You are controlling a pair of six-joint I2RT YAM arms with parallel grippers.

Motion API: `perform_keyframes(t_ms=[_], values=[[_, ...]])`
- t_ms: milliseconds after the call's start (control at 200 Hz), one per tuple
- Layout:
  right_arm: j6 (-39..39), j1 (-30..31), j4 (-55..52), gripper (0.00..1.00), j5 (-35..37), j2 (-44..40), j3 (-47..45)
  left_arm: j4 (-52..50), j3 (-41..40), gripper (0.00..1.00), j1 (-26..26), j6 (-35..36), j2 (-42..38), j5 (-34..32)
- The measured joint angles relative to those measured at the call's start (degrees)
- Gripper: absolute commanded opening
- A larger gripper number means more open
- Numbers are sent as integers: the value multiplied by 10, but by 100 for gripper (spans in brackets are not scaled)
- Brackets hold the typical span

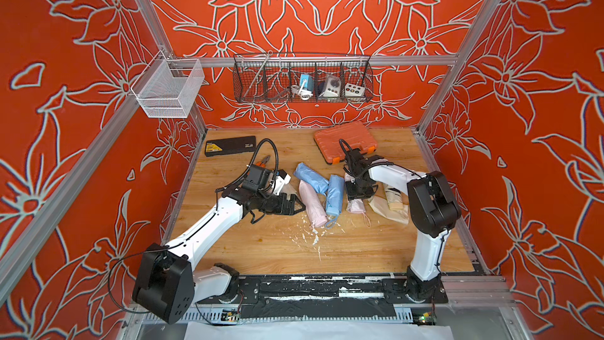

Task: Take umbrellas out of sleeves
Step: Pick up the umbrella from the center of the board.

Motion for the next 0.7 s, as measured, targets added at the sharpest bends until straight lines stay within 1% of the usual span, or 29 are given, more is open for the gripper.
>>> perform_keyframes(t_ms=[195,510,600,701], values=[[-24,0,4,35,5,-27,-7,11,0,98,10,-5,6,21],[-61,0,5,32,4,-114,-12,43,0,98,22,-15,22,68],[-75,0,5,32,-17,-138,-12,54,1,98,28,-22,29,92],[-91,0,5,32,-64,-167,-12,57,16,98,33,-24,41,118]])
